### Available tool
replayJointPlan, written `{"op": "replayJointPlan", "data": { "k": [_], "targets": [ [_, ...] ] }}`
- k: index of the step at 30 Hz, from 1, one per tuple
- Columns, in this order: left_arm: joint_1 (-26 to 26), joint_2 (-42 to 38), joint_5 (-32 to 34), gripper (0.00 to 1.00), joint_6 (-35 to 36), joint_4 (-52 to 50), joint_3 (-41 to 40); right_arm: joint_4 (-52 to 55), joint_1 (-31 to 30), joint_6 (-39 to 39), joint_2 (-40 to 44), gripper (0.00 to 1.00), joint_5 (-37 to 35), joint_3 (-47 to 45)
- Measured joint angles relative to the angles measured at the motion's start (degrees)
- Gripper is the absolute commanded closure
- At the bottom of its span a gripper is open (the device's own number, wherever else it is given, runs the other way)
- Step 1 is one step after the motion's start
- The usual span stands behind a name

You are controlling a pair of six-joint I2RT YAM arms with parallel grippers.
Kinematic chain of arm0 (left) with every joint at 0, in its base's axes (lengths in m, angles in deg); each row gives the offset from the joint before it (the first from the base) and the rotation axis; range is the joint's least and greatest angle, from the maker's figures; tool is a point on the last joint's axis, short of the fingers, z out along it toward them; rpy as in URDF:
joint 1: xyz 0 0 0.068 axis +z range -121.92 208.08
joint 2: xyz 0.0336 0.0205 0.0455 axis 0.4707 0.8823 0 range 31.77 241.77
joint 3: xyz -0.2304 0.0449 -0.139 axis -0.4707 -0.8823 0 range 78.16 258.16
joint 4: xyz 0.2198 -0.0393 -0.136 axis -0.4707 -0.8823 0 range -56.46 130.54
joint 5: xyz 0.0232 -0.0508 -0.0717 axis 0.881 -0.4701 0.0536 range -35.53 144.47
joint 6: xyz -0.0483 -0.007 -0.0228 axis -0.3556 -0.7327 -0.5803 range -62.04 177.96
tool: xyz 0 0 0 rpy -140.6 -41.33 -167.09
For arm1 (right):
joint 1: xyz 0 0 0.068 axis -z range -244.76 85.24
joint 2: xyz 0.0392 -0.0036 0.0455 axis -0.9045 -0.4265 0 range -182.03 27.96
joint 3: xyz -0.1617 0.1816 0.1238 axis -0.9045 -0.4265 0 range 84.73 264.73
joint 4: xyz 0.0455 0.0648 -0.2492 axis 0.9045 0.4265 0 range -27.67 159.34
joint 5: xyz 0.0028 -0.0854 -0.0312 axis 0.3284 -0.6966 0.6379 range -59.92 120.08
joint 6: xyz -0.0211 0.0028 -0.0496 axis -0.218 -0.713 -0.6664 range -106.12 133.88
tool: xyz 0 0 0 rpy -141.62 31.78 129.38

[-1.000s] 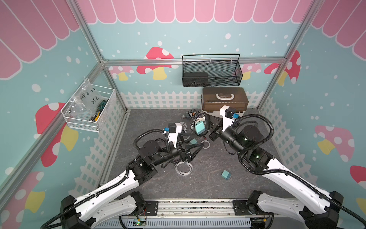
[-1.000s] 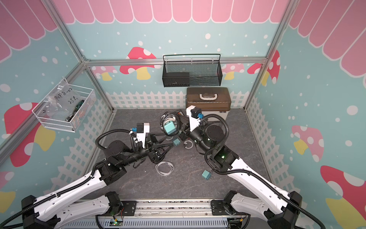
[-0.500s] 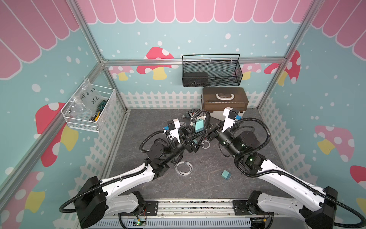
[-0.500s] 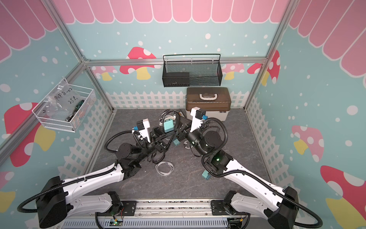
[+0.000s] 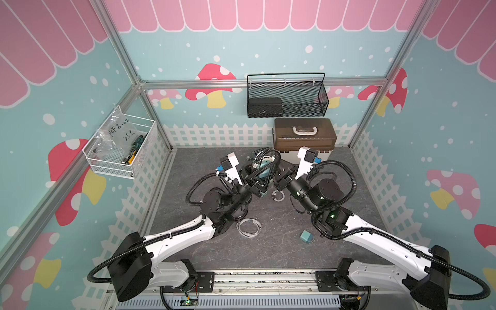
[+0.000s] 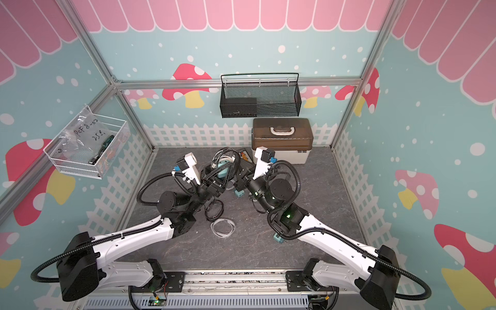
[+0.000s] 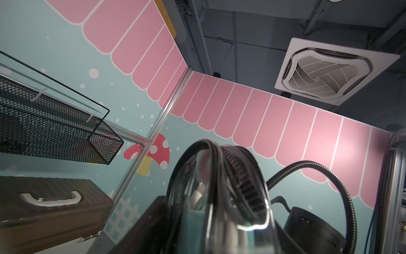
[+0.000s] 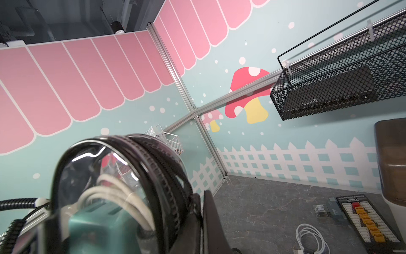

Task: Pack away charging kits
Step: Zip the zipper on the storage bag.

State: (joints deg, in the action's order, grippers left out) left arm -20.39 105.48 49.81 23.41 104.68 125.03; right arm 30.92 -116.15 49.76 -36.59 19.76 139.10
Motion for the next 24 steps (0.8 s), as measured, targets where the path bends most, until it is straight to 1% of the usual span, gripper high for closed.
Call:
{"op": "replayJointPlan", "data": {
  "k": [2,4,5,6,9,16,21,24],
  "targets": [
    [0.04,0.00,0.17,0.81,0.11,-1.14,0.46,-0.28,-0.09,-0.09,0.00,1.00,-0.09,0.02],
    [0.00,-0.39,0.22,0.93,0.24,-2.73,0.63,0.24,-0.07,-0.48,-0.04,1.00,-0.39,0.02],
    [0.02,-0.83,0.22,0.98,0.15,-3.87,0.68,0.66,-0.07,-0.87,-0.04,1.00,-0.44,0.02],
    [0.02,-1.44,0.24,1.00,0.22,-5.46,0.74,1.18,-0.07,-1.40,0.02,1.00,-0.44,0.02],
    [0.04,-4.24,0.11,1.00,0.44,-11.67,0.83,5.79,-0.02,-4.26,0.11,1.00,-0.09,1.51],
    [0.87,-12.52,-1.20,1.00,0.94,-25.11,0.92,16.15,0.00,-12.96,0.17,1.00,3.65,6.88],
    [2.40,-17.46,-4.50,1.00,1.03,-34.58,0.92,22.53,0.00,-18.91,0.00,1.00,6.36,9.62],
    [3.52,-19.10,-6.73,1.00,1.38,-39.69,1.51,25.51,0.00,-21.75,-0.48,1.00,7.06,10.95]
  ]
}}
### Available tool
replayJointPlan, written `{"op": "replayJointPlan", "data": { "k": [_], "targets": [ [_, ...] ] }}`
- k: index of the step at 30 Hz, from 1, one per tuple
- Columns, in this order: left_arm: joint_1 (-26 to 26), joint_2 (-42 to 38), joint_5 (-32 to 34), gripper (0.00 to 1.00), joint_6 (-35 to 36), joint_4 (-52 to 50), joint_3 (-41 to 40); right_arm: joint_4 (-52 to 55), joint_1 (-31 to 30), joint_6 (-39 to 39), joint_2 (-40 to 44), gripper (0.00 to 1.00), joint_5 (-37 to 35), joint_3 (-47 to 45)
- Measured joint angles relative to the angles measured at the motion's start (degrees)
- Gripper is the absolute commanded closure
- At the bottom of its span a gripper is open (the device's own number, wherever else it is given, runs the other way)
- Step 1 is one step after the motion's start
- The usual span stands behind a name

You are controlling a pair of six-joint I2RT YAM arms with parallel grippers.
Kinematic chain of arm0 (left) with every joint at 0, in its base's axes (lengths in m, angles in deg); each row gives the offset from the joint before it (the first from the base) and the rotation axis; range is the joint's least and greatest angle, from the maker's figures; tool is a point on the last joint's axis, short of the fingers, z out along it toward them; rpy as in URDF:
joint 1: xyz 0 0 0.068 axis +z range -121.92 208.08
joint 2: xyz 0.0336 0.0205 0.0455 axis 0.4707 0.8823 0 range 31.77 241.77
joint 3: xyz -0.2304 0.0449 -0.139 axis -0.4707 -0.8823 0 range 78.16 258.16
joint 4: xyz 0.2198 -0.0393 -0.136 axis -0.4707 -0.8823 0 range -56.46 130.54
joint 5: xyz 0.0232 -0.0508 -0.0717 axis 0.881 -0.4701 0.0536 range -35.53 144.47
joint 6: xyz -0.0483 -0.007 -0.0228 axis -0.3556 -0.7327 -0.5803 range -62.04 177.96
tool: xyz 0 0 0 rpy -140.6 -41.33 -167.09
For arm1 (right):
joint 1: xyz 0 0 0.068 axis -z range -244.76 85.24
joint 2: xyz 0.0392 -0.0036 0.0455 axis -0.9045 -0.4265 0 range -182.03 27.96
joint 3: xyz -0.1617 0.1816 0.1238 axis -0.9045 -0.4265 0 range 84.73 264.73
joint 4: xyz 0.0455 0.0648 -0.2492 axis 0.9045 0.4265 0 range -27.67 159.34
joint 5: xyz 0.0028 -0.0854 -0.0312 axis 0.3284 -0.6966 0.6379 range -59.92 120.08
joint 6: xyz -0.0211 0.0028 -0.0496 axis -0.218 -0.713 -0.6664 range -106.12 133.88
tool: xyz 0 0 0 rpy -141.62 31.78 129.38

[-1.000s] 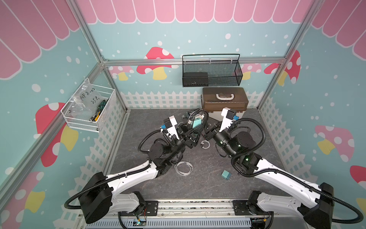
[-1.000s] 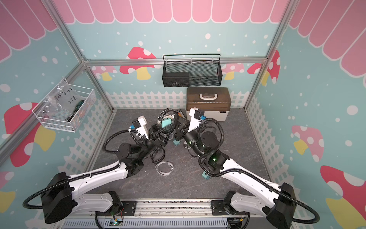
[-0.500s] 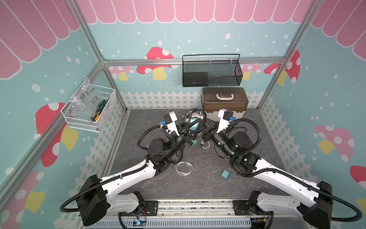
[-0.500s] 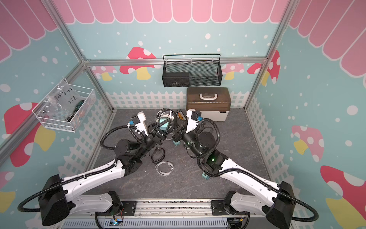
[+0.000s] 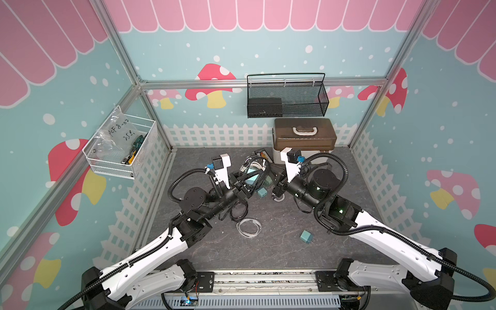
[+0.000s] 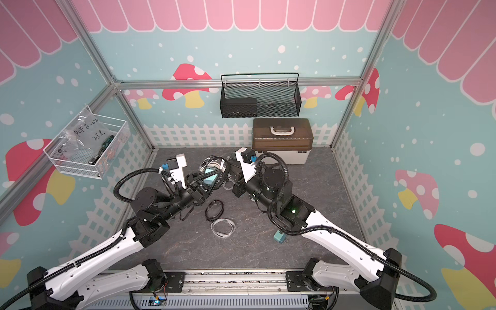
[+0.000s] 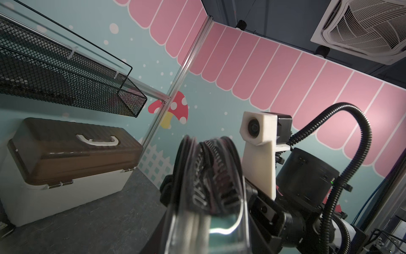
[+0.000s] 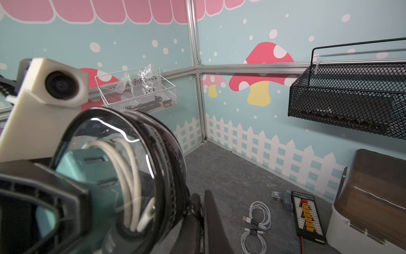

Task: Pack away charging kits
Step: Zip the zipper on the storage bag.

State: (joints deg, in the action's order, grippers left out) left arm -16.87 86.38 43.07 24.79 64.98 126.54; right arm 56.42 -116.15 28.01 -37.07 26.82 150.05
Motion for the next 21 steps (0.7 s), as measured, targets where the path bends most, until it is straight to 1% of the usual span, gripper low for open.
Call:
{"op": "replayJointPlan", "data": {
  "k": [6,12,16,21],
  "targets": [
    [1.05,-1.79,-3.15,1.00,2.36,-12.28,3.30,4.33,0.07,-6.54,-0.35,1.00,0.17,1.97],
    [1.64,-2.54,-4.20,1.00,6.14,-24.92,7.67,6.47,0.55,-16.87,-0.20,1.00,1.70,1.92],
    [2.56,-1.64,-6.43,1.00,8.37,-31.91,10.62,3.54,1.18,-25.00,1.77,1.00,1.88,-2.38],
    [4.07,2.03,-8.41,1.00,9.60,-38.27,13.25,0.57,4.33,-34.10,2.86,1.00,3.69,-7.76]
  ]
}}
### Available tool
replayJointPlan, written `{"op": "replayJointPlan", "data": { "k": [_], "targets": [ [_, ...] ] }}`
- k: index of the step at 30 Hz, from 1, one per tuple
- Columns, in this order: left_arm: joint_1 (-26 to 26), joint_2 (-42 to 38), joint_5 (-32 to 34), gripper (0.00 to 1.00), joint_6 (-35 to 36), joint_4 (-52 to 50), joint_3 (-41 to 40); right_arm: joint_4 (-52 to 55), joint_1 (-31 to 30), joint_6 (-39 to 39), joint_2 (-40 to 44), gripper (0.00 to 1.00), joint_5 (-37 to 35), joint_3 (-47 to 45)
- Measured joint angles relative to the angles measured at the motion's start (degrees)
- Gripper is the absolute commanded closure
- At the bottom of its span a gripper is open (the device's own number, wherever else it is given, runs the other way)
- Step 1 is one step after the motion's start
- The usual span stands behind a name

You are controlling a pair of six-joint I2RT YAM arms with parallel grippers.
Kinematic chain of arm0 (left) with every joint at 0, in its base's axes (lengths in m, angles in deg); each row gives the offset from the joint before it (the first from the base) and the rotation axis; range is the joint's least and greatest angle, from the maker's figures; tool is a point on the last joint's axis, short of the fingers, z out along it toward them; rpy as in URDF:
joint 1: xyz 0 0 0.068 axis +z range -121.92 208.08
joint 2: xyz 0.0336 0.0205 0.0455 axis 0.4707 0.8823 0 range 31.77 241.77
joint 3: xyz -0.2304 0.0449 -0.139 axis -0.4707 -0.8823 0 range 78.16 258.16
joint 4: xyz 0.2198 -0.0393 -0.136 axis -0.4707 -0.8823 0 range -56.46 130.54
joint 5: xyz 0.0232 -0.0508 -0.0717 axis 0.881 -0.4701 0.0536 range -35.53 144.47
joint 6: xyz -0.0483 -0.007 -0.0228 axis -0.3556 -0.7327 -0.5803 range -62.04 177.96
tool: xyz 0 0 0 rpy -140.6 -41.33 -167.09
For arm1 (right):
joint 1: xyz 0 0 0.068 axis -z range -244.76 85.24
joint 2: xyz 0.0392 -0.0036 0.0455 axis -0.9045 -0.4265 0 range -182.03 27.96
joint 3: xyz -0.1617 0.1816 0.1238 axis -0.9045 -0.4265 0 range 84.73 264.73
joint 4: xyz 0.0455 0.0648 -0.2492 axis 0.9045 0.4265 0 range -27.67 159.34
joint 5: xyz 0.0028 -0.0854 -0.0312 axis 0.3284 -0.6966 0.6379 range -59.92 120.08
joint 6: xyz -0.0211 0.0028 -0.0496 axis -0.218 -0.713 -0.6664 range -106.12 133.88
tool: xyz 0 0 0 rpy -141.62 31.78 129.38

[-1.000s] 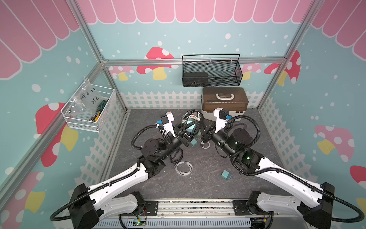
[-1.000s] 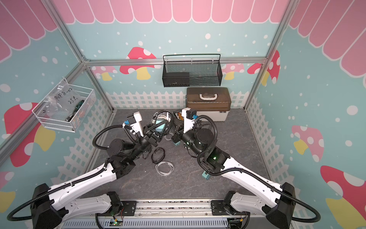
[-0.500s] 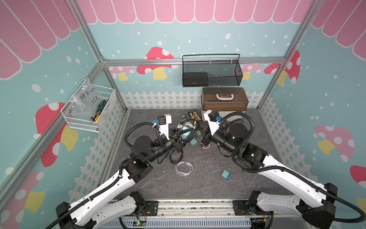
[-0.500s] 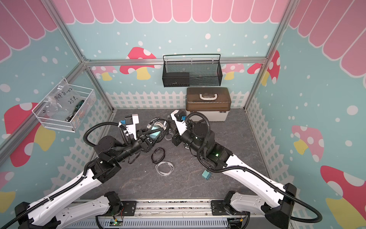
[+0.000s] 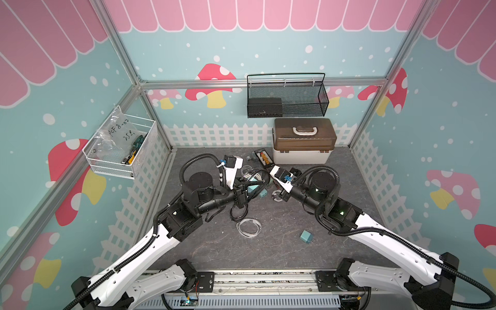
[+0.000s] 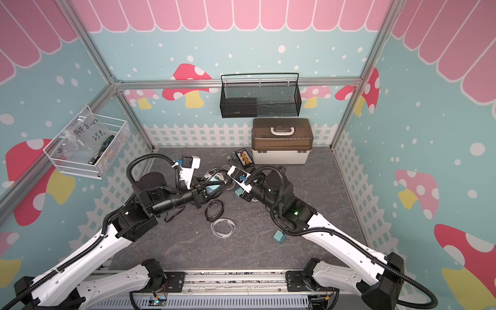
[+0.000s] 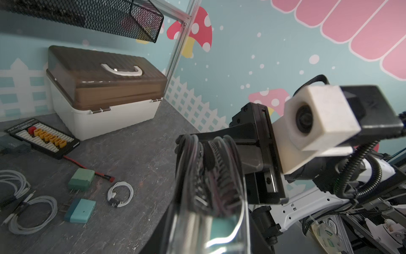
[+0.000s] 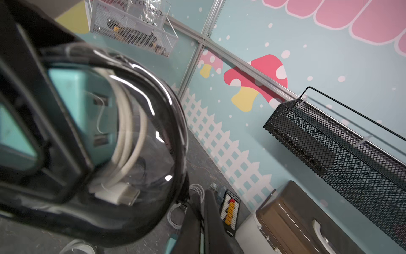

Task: Pack away charging kits
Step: Zip the zipper on the storage bag.

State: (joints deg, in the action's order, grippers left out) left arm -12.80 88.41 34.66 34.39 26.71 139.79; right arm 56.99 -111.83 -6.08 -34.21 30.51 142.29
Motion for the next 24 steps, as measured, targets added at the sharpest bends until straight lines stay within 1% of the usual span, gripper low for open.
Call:
{"op": "replayJointPlan", "data": {
  "k": [4,7,11,17,24],
  "targets": [
    [0.94,2.97,-2.54,1.00,1.09,-4.92,1.84,-4.13,2.03,-5.53,0.55,1.00,2.27,-4.83],
    [1.07,5.11,-3.28,1.00,1.77,-7.43,3.02,-6.08,3.17,-8.70,0.74,1.00,3.06,-6.56],
    [1.07,8.17,-3.96,1.00,2.38,-8.20,3.72,-6.58,5.07,-11.76,0.74,1.00,3.80,-6.88],
    [1.11,12.09,-5.25,1.00,3.23,-8.02,5.11,-5.75,8.98,-14.21,0.74,1.00,8.48,-7.41],
    [1.11,15.47,-5.33,1.00,4.76,-11.63,6.75,-4.57,10.12,-17.68,-2.16,1.00,10.51,-6.29]
  ]
}}
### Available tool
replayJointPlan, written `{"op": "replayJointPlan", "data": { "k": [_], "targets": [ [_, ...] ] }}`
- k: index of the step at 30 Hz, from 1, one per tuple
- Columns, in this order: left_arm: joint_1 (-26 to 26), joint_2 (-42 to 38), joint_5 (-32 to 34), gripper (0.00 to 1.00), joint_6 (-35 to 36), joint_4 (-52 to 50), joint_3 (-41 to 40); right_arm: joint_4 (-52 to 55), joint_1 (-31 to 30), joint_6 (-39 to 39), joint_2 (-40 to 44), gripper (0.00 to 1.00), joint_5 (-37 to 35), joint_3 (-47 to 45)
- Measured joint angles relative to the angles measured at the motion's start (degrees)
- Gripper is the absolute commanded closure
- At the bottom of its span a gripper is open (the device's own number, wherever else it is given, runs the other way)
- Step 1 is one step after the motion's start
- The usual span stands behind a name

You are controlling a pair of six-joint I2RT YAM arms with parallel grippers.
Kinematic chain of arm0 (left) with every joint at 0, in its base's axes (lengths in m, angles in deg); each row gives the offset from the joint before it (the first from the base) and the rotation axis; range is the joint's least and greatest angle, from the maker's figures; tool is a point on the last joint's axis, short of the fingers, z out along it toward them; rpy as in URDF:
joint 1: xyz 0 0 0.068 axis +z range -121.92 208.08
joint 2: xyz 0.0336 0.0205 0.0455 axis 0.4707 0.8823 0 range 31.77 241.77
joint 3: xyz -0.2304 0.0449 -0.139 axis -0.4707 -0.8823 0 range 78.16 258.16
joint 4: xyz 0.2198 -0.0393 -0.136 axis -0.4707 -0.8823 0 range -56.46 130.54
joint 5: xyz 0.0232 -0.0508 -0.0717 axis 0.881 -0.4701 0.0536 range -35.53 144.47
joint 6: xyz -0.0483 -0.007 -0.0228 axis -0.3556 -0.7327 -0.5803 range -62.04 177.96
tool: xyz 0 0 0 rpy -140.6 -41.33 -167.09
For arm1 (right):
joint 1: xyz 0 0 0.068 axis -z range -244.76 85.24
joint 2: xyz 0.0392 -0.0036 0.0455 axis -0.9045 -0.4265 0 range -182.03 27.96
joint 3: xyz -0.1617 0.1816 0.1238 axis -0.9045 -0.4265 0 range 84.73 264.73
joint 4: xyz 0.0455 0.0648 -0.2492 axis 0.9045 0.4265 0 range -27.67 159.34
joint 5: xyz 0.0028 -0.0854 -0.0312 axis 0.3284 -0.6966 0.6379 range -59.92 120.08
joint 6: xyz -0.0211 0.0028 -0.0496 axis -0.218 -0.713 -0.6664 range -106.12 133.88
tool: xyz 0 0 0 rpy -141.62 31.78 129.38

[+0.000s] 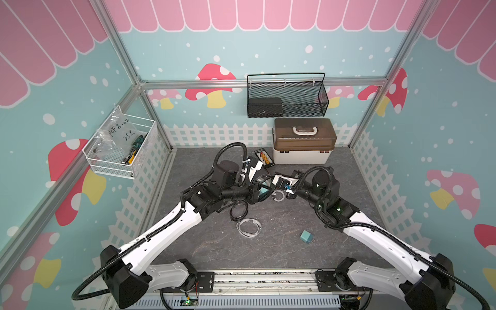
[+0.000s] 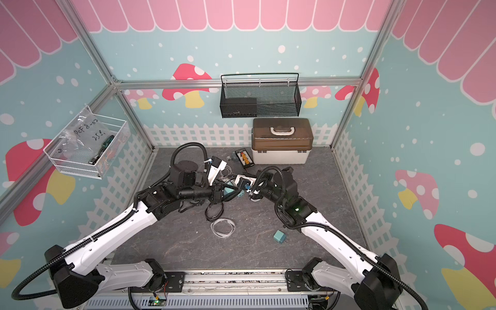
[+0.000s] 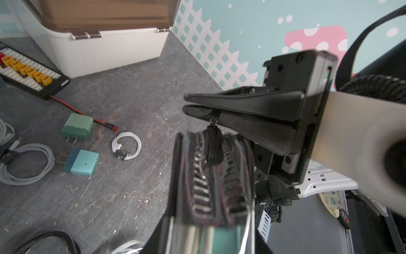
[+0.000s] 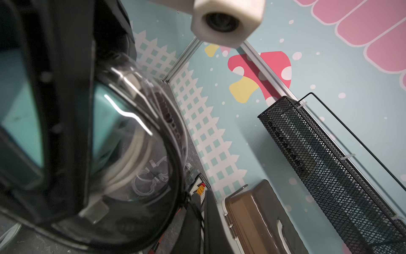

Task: Pack away charging kits
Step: Zip the zipper on the storage bag, then place the storage bag at the center of the board.

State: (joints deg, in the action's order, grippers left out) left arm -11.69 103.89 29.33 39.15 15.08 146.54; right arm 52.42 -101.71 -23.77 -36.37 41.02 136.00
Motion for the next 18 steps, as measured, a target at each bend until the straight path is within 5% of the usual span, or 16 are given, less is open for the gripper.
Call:
{"op": "replayJointPlan", "data": {
  "k": [11,12,15,18],
  "targets": [
    [0.00,5.46,1.77,1.00,1.73,-4.42,2.97,3.89,0.94,-5.44,-2.27,1.00,4.37,2.36],
    [0.00,5.46,2.25,1.00,1.73,-4.48,3.08,3.98,0.94,-5.40,-2.27,0.97,4.66,2.56],
    [0.63,4.90,4.28,1.00,0.83,-5.11,2.95,1.86,0.90,-4.28,-2.32,0.62,4.42,2.71],
    [6.64,3.48,5.38,1.00,-1.92,-4.87,-0.57,-4.50,0.76,-2.34,-1.79,0.40,2.78,2.58]
  ]
}}
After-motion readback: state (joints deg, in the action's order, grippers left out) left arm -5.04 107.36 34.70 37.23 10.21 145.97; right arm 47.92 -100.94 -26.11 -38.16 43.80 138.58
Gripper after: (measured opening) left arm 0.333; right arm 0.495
